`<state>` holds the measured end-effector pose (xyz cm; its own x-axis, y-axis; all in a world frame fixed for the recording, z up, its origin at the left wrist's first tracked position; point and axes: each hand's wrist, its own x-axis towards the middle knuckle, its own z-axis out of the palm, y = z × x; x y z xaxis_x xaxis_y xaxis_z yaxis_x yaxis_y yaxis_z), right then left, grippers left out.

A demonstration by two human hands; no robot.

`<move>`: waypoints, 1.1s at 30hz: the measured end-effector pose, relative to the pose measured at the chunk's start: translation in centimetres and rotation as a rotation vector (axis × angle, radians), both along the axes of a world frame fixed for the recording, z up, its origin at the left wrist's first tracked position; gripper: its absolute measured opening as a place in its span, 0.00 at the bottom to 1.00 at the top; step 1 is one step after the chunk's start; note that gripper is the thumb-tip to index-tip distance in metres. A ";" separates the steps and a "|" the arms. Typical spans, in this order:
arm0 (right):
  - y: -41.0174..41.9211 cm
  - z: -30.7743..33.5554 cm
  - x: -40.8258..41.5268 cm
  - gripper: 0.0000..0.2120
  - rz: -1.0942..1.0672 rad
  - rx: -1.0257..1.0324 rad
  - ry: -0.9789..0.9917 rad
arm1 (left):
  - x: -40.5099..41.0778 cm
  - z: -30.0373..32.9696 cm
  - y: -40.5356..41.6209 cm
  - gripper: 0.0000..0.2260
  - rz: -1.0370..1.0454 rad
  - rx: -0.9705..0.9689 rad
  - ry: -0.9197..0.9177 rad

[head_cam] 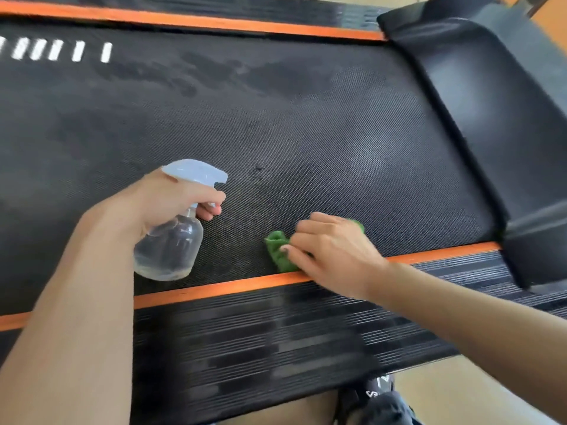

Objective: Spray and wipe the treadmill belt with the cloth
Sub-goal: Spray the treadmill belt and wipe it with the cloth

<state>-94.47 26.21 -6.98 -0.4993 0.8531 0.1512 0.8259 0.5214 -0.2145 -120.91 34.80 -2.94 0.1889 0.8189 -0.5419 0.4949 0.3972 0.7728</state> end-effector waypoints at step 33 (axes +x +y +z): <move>1.2 -0.4 -2.5 0.20 0.059 -0.057 0.006 | -2.2 -0.7 -0.6 0.15 0.163 0.051 -0.155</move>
<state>-97.00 27.36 -7.41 -0.5482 0.8296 0.1060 0.7928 0.5558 -0.2502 -123.13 34.20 -3.62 0.1302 0.8708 -0.4741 0.3010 0.4208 0.8557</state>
